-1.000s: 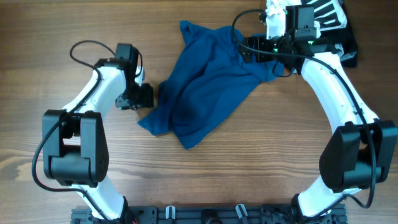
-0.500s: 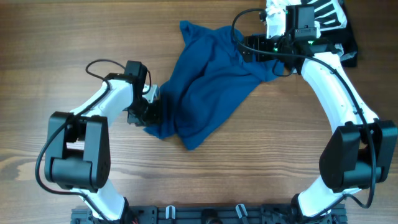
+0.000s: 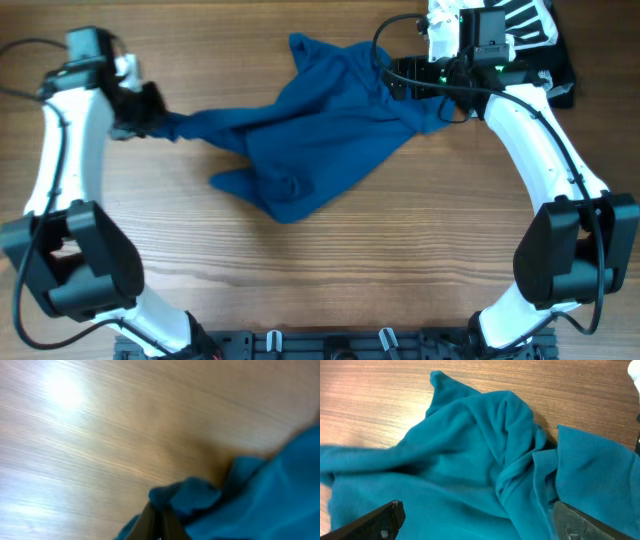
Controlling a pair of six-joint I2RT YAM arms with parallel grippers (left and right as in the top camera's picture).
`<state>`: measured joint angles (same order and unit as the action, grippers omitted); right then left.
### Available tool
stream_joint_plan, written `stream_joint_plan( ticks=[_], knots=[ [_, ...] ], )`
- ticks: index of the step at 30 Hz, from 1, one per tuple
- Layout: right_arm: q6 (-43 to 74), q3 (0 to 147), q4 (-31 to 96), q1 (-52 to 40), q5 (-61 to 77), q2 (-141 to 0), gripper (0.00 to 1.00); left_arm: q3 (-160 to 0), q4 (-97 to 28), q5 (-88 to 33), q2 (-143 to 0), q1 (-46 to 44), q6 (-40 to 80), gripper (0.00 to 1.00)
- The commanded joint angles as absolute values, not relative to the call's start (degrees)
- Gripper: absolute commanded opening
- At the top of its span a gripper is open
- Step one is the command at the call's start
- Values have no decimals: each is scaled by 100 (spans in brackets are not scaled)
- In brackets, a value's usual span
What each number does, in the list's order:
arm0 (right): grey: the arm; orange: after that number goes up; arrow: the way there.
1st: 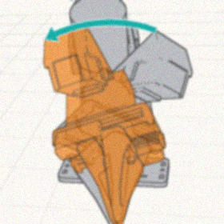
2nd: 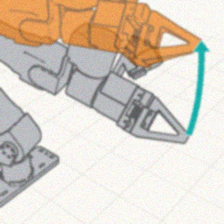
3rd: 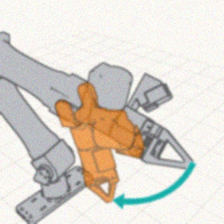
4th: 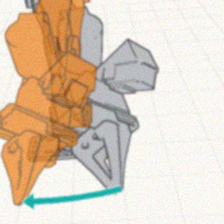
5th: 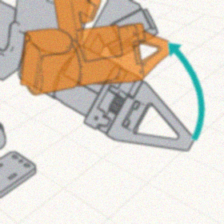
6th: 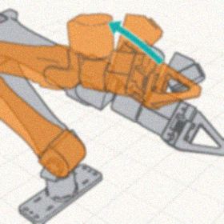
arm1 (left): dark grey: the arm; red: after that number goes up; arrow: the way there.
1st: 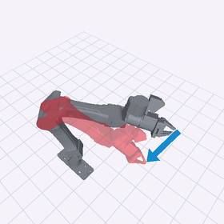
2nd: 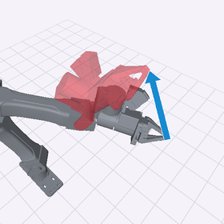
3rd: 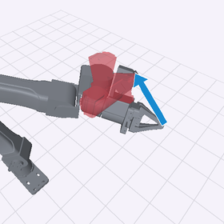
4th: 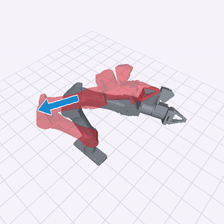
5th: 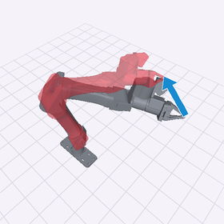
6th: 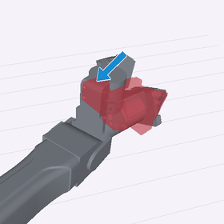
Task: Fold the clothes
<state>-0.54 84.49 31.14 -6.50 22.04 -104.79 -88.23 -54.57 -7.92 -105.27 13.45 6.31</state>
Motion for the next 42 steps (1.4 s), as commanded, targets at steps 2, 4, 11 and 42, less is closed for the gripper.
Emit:
stream_joint_plan(
  ticks=[2,4,11,42],
  knots=[
    [-130,8538,3135,-692,2279,-10366,100,-8895,-4064,-609,-10471,2392,930,5],
    [-128,8538,3135,-692,2276,-10366,100,-8897,-3522,-611,-10468,2685,1013,80],
    [16,8538,3186,-692,1883,-10368,100,-9048,-6010,-1367,-10379,2414,989,98],
    [14,8479,3365,-694,1756,-10696,100,-5999,-4814,-78,-10388,1487,2727,60]
  ],
)
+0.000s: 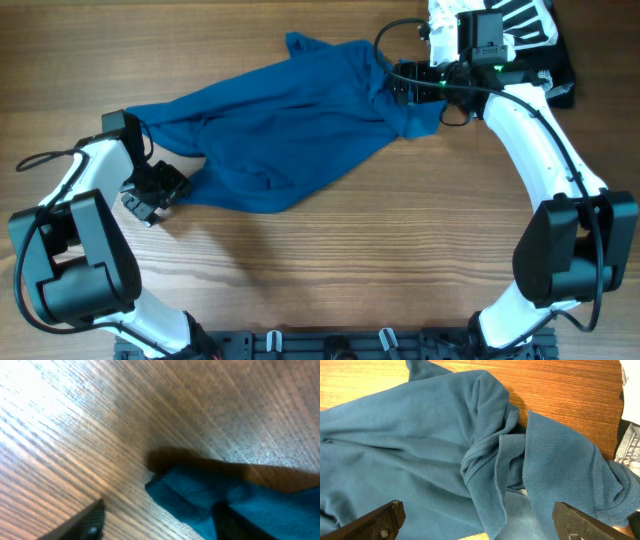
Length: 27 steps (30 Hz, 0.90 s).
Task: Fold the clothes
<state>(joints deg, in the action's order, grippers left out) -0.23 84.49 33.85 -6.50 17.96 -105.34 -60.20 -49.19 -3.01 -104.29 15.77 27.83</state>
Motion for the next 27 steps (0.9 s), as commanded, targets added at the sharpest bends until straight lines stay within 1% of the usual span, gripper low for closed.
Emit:
stream_joint_plan(
  ticks=[1,2,3,4,6,8,9,11,13,16,18,20,22,23,24,27],
  knots=[
    [14,8479,3352,-694,1756,-10696,100,-5999,-4794,-78,-10394,1437,2727,48],
    [16,8479,3347,-694,1758,-10696,100,-5999,-4768,-78,-10396,1358,2727,32],
    [16,8479,3350,-694,1758,-10696,100,-5999,-4727,-75,-10403,1243,2727,13],
    [16,8479,3358,-694,1758,-10696,100,-5999,-4665,-38,-10403,1116,2724,4],
    [16,8479,3352,-722,1747,-10709,88,-6261,-4991,237,-10302,1041,2722,4],
    [12,8479,3354,-856,1476,-10759,83,-7006,-5841,552,-9970,1199,2716,4],
    [16,8479,3352,-963,1356,-10812,82,-7411,-6191,637,-9745,1295,2585,4],
    [183,8479,3345,-1208,1052,-10943,75,-8350,-6672,659,-9122,1538,2246,4],
    [445,8479,3352,-1409,775,-11126,66,-8930,-6663,657,-8538,1763,2248,4],
    [878,8479,3308,-1559,534,-11432,57,-8986,-6497,655,-7881,1826,2248,4],
    [917,8479,3310,-1619,692,-11601,54,-8986,-6530,648,-7863,1822,2250,4],
    [919,8479,3301,-1743,952,-11719,52,-8986,-6628,563,-7887,1822,2250,4],
    [899,8479,3256,-1857,1092,-11719,53,-8986,-6652,563,-7887,1822,2250,4],
    [607,8479,3218,-1935,1321,-11719,65,-8986,-6659,563,-7887,1822,2250,4],
    [346,8479,3223,-2053,1337,-11716,70,-8986,-6694,563,-7887,1822,2250,4],
    [303,8482,3271,-2200,1286,-11710,73,-8986,-6696,563,-7887,1822,2250,4]
  ],
)
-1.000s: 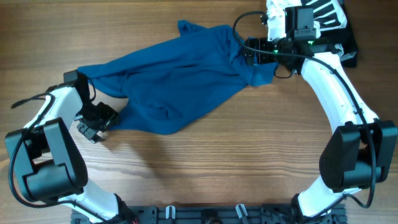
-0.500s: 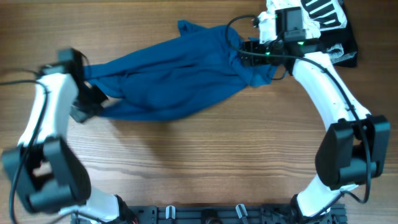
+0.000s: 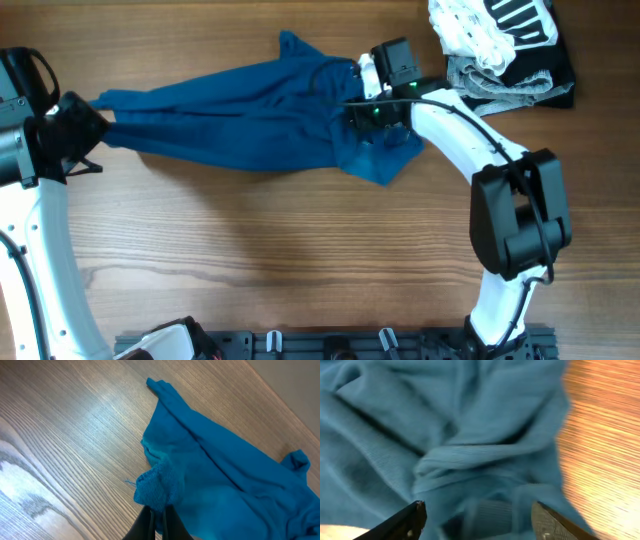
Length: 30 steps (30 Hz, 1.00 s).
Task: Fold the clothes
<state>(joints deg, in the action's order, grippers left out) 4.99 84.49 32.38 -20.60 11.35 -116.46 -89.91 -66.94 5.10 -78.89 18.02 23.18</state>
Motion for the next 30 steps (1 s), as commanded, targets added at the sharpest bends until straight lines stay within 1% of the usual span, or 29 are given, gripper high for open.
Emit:
stream_joint_plan(
  ticks=[1,3,5,7,8,9,11,15,17,18,20,23,24,25,26,27,29,30],
  knots=[
    [327,8482,3413,-2259,1288,-11710,72,-8986,-6711,567,-7887,1822,2248,4],
    [502,8482,3612,-2355,1105,-11712,68,-8986,-6742,567,-7887,1822,2248,4],
    [760,8479,3658,-2436,543,-11725,63,-8986,-6755,567,-7887,1822,2250,4],
    [1076,8479,3629,-2471,-19,-11791,47,-8986,-6757,567,-7887,1822,2250,4],
    [1192,8479,3590,-2469,-252,-11850,33,-8986,-6759,567,-7887,1822,2248,4],
    [1243,8479,3555,-2467,-434,-11896,22,-8986,-6759,567,-7887,1822,2250,4],
    [1304,8479,3570,-2469,-521,-11917,4,-8986,-6757,567,-7887,1822,2250,4],
    [1278,8785,3607,-2469,-497,-11666,4,-8986,-6777,572,-7887,1824,2246,4],
    [1109,9393,3312,-2425,-607,-11227,4,-8986,-6779,591,-7887,1824,2248,4],
    [1033,9677,2976,-2379,-657,-11194,4,-8986,-6779,591,-7887,1824,2248,4],
    [980,9835,1874,-2217,-692,-11216,4,-8986,-6779,589,-7887,1824,2248,4],
    [982,9835,213,-1896,-692,-11773,4,-8986,-6779,589,-7889,1822,2250,4],
    [1020,9835,-75,-1833,-687,-11959,4,-8986,-6779,589,-7894,1822,2250,4],
    [1063,9837,-346,-1752,-659,-12248,27,-8986,-6779,589,-7911,1822,2250,4],
    [1066,9837,-290,-1737,-626,-12276,85,-8986,-6785,589,-7935,1822,2250,4],
    [1066,9837,-180,-1737,-620,-12248,100,-8986,-6799,589,-7955,1822,2250,4],
    [1068,9843,589,-1739,-379,-11810,100,-8984,-6816,589,-7994,1822,2250,4],
    [1072,9841,1247,-1739,-154,-11522,100,-8984,-6823,589,-8005,1822,2250,4]
  ],
)
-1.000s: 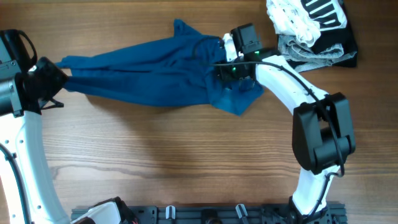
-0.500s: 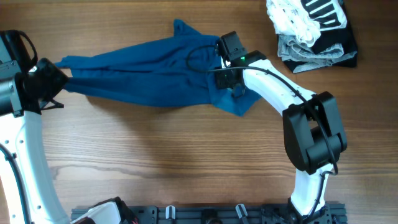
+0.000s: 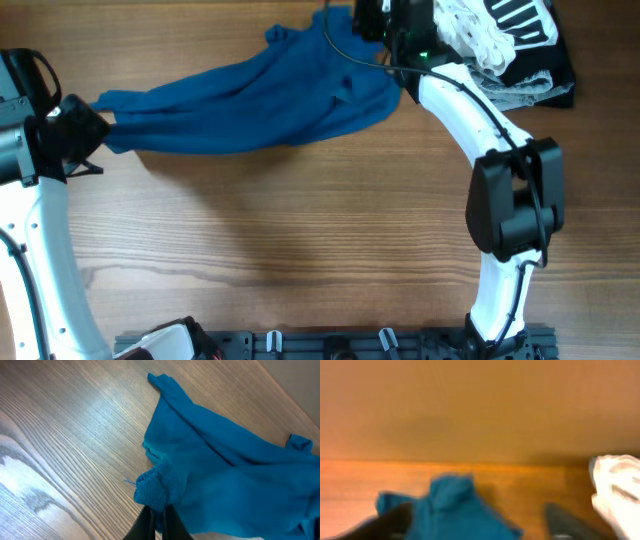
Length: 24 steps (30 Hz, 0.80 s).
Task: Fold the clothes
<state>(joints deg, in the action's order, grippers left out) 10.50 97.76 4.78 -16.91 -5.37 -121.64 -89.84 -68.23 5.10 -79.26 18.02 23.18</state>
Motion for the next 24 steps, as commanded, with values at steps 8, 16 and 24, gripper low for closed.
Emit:
stream_joint_plan(
  ticks=[8,16,24],
  knots=[
    [1214,9026,3962,-2021,1035,-11327,85,-8984,-6820,589,-8005,1822,2250,4],
    [1192,8012,2578,-2373,-47,-11793,54,-8984,-6930,589,-8005,1822,2250,4],
    [1216,8012,2204,-2373,-47,-12366,87,-8984,-6973,587,-8005,1822,2248,4]
  ],
)
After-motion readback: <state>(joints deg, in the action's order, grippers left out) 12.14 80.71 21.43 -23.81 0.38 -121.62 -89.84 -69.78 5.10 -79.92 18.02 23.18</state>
